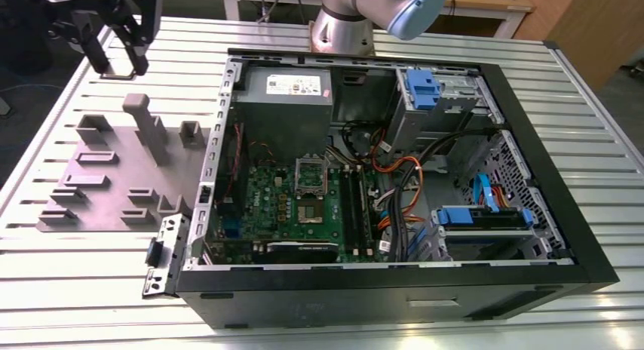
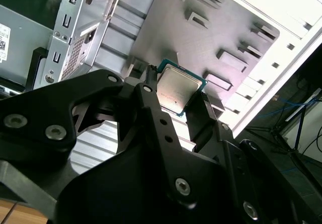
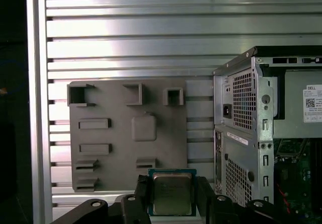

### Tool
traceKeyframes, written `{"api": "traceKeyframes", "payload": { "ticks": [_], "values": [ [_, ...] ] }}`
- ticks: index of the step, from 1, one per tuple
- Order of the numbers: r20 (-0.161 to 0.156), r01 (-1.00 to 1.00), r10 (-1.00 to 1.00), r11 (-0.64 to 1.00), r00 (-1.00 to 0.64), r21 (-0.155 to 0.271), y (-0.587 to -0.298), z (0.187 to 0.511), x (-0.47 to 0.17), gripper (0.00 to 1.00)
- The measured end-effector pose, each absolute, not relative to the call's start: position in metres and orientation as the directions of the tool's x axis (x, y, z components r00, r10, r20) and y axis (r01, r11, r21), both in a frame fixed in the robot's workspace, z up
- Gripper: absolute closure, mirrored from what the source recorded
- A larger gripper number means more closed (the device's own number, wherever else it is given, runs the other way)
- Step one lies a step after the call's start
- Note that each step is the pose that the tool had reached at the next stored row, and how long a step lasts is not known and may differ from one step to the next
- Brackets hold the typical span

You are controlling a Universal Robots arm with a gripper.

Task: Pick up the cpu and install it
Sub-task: 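Pick up the cpu and move it towards the insertion slot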

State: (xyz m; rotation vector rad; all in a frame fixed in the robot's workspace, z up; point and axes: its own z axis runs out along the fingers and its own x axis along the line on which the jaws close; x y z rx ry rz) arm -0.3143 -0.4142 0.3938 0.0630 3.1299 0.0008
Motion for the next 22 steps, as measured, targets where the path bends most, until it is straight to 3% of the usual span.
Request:
{"api": "traceKeyframes", "payload": {
  "ticks": [22],
  "values": [
    [-0.011, 0.040, 0.040, 0.999, -0.999, 0.001, -0.4142, 0.3938, -0.3096, 0.53]
  ]
}}
